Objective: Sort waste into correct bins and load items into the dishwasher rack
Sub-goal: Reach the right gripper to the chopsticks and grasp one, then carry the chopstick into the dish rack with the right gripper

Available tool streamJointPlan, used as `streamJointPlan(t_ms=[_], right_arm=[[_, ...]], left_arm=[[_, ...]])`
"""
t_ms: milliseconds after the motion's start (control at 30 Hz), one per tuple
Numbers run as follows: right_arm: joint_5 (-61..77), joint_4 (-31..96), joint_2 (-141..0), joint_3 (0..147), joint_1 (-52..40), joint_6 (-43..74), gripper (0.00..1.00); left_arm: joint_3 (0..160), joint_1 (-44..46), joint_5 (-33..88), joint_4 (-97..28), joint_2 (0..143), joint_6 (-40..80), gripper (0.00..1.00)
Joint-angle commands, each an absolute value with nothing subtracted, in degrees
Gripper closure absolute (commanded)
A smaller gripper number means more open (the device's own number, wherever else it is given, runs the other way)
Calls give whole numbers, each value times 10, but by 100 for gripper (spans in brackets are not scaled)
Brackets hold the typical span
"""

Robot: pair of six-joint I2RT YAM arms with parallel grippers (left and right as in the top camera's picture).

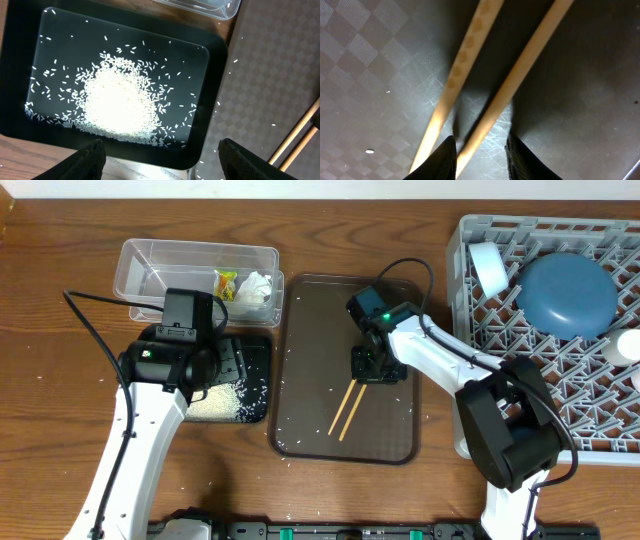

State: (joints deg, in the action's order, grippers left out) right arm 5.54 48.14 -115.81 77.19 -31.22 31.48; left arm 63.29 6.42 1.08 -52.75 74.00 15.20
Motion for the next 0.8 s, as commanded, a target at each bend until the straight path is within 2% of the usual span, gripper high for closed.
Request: streamJointPlan(t_ms=[0,133,233,267,467,767], right_arm=[[32,484,-1188,767,-317,324,69],[16,500,-1188,767,-309,324,72],[3,515,-1188,767,-297,323,97],[4,517,-1188,767,-290,323,99],[12,533,-1183,794,-250,271,99],[18,672,-1112,939,-162,66,99]], left_arm=[[631,61,4,-531,738,155,25],[631,61,4,-531,738,155,25],[631,61,4,-531,738,155,25],[631,61,4,-531,738,155,25],[631,61,4,-531,738,155,25],[631,61,4,-531,738,155,25]])
